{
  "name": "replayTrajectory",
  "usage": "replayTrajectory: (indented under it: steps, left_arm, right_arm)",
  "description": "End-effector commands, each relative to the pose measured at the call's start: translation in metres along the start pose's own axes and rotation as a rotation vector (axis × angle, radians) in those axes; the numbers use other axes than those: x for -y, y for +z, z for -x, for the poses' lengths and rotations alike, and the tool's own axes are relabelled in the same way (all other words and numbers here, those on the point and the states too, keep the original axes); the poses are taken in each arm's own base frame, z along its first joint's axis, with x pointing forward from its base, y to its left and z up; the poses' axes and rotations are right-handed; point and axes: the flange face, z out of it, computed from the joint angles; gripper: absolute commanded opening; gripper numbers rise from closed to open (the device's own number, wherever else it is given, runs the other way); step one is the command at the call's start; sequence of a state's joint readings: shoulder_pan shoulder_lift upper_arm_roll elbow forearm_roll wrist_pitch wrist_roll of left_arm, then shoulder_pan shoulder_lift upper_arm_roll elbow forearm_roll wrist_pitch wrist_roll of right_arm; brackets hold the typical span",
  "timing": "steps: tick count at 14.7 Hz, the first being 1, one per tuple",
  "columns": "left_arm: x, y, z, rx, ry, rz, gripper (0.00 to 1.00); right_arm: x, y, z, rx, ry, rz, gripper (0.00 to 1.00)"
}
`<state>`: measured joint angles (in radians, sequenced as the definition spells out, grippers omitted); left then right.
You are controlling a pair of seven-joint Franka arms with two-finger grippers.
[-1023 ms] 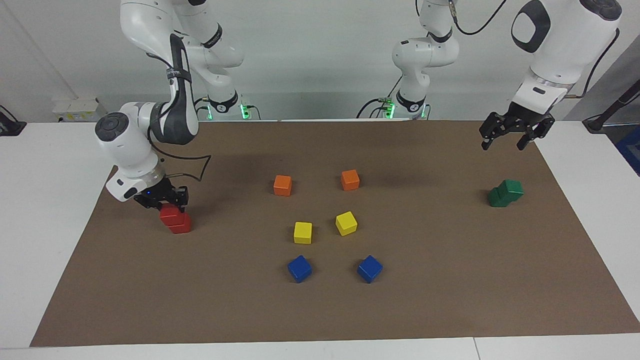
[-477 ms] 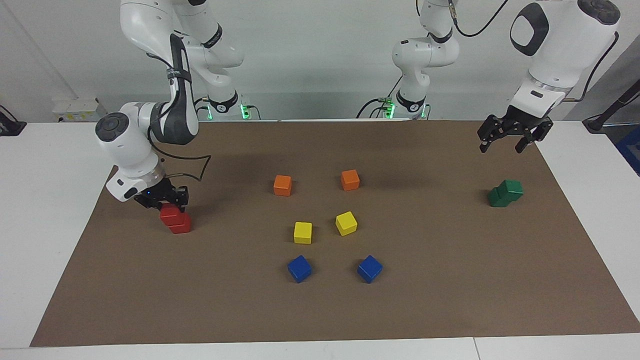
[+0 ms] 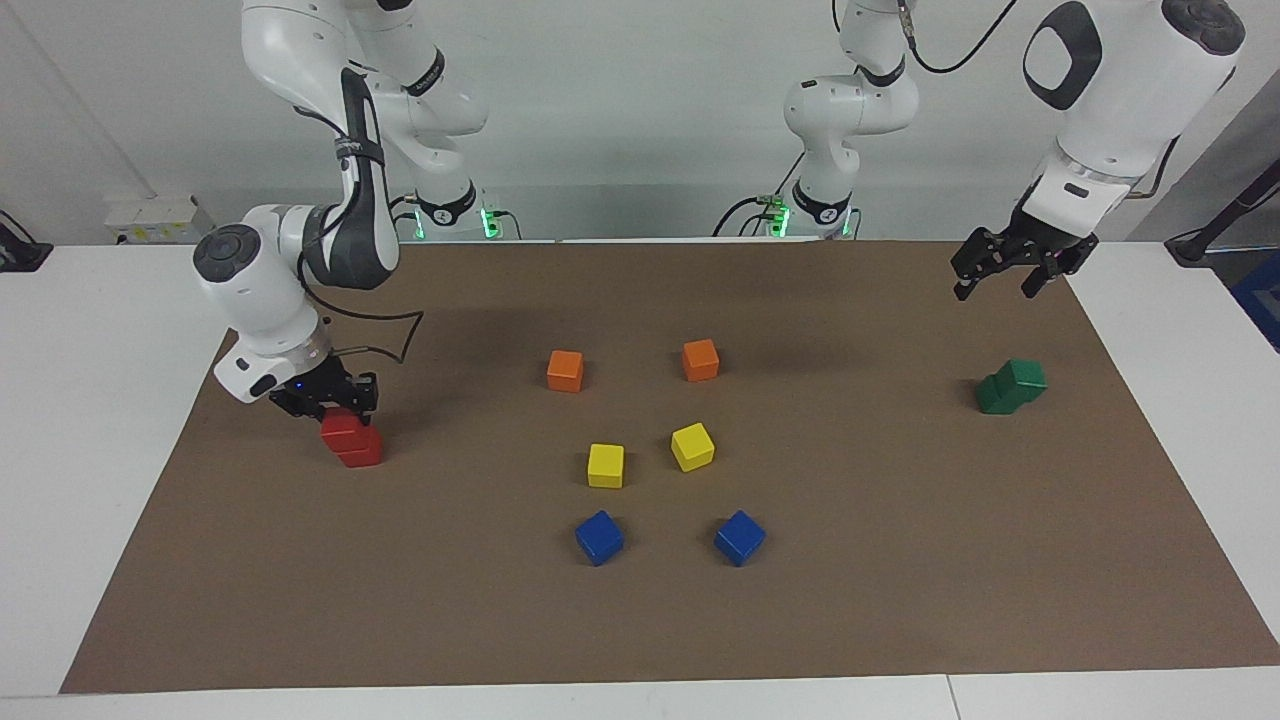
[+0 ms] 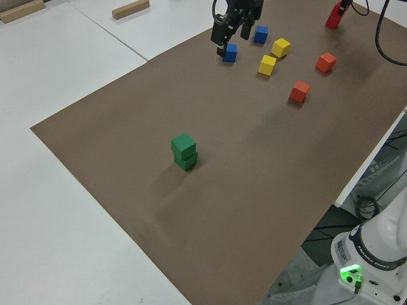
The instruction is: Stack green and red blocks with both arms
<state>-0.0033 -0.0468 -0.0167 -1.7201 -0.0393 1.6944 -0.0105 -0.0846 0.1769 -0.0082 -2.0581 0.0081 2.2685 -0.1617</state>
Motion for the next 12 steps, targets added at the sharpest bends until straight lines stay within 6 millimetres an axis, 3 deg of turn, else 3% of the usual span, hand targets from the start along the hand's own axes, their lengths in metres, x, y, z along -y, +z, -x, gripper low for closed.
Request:
replayTrajectory:
  steps: [1,8,9,10,11,12]
  left_arm:
    - [-0.0038,-0.0041,-0.0025,0.014,-0.019,0.012,1.0]
    - [-0.0028,0.0001,0.0006,0.047,-0.018,0.002,1.0]
    - [-0.0023,0.0013,0.0023,0.062,-0.018,-0.003,1.0]
    - [-0.0018,0.0016,0.0026,0.066,-0.016,-0.008,1.0]
    - [-0.0017,0.0015,0.0025,0.064,-0.014,-0.017,1.0]
    - [-0.0011,0.0006,0.0022,0.061,-0.013,-0.023,1.0]
  right_arm:
    - [0.0021,0.0004,0.0091,-0.015,-0.023,-0.012,0.0]
    - [0.0038,0.0002,0.0085,-0.018,-0.026,-0.012,0.0]
    - [0.0029,-0.0005,0.0082,-0.019,-0.025,-0.011,0.28]
    - [0.0037,-0.0008,0.0078,-0.022,-0.026,-0.011,0.69]
    - [0.0027,-0.0006,0.0071,-0.028,-0.025,-0.01,0.92]
    - [0.0026,-0.0007,0.0069,-0.03,-0.025,-0.009,1.0]
